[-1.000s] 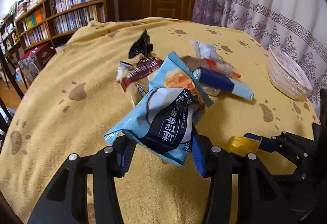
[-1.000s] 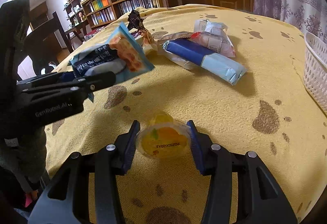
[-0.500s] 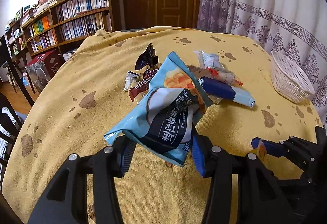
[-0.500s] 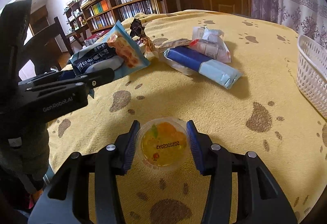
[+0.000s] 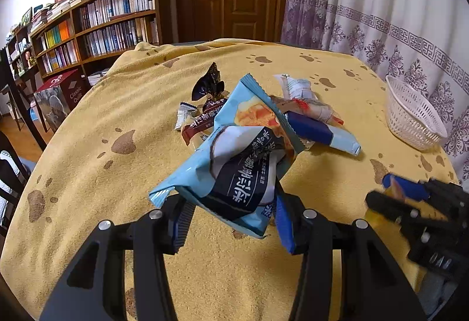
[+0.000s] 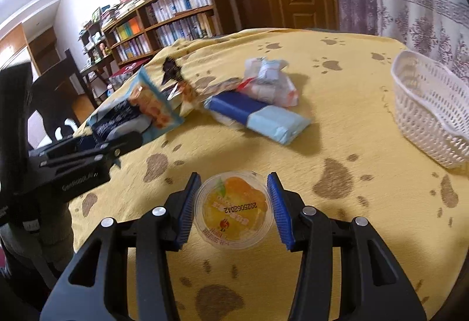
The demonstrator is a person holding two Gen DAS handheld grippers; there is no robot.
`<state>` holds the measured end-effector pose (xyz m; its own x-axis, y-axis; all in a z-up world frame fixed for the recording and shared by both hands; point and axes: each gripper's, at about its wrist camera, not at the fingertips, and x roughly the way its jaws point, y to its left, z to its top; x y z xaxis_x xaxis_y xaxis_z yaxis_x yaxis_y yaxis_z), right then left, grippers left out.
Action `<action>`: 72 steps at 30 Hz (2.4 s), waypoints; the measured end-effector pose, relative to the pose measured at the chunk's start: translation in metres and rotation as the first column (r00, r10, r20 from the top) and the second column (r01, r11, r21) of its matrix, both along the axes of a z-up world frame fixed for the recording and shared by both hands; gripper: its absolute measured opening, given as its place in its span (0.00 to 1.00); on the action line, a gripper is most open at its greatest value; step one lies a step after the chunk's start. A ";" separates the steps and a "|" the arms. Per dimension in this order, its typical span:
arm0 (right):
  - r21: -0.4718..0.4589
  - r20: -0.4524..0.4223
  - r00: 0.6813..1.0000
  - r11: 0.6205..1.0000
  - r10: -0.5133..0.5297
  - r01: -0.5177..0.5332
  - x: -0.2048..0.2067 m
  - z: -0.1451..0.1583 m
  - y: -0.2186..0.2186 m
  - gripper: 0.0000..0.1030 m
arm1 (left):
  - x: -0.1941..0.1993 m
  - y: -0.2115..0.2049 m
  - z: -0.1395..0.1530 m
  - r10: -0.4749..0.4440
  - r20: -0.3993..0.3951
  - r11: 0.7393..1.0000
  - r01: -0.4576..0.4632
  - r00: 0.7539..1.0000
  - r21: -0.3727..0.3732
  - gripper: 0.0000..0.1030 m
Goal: Organize snacks
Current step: 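Carry the jelly cup with the right tool into the white basket and release, then carry the light-blue chip bag with the left tool into the basket and release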
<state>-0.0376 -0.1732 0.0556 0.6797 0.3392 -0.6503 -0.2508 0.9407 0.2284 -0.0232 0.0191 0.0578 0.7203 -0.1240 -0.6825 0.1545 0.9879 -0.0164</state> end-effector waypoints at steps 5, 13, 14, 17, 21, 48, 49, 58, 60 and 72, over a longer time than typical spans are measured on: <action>0.007 0.031 0.996 0.996 -0.087 0.087 0.005 0.015 -0.028 0.47 | -0.001 -0.002 0.001 -0.010 0.002 1.000 0.010 1.000 -0.007 0.48; 0.018 0.098 0.962 0.967 -0.256 0.255 0.017 0.047 -0.091 0.47 | -0.004 -0.007 0.003 -0.028 0.007 1.000 0.028 1.000 -0.011 0.48; 0.022 0.102 0.957 0.962 -0.273 0.272 0.020 0.050 -0.099 0.47 | -0.004 -0.008 0.003 -0.030 0.006 1.000 0.030 1.000 -0.010 0.48; 0.038 0.104 0.936 0.941 -0.338 0.336 0.032 0.057 -0.125 0.47 | -0.004 -0.009 0.002 -0.036 0.002 0.999 0.036 0.999 -0.009 0.48; 0.068 0.076 0.909 0.912 -0.409 0.405 0.050 0.056 -0.159 0.47 | -0.004 -0.013 0.002 -0.044 0.001 0.999 0.044 0.999 -0.008 0.48; 0.022 -0.051 0.881 0.882 -0.470 0.471 0.082 0.025 -0.198 0.59 | -0.003 -0.030 0.008 -0.081 0.003 0.997 0.081 0.997 0.008 0.48; 0.021 -0.022 0.883 0.882 -0.470 0.470 0.077 0.031 -0.194 0.59 | -0.003 -0.032 0.009 -0.084 0.005 0.996 0.084 0.996 0.008 0.48; 0.090 0.123 0.858 0.867 -0.499 0.491 0.025 0.054 -0.190 0.59 | 0.006 -0.064 0.027 -0.154 0.035 0.988 0.154 0.987 0.017 0.48; 0.098 0.141 0.847 0.858 -0.513 0.504 0.010 0.052 -0.190 0.59 | 0.011 -0.076 0.033 -0.181 0.044 0.983 0.181 0.982 0.014 0.48; 0.110 0.197 0.805 0.829 -0.559 0.548 -0.042 0.039 -0.191 0.59 | 0.046 -0.179 0.059 -0.391 0.072 0.916 0.396 0.918 -0.068 0.48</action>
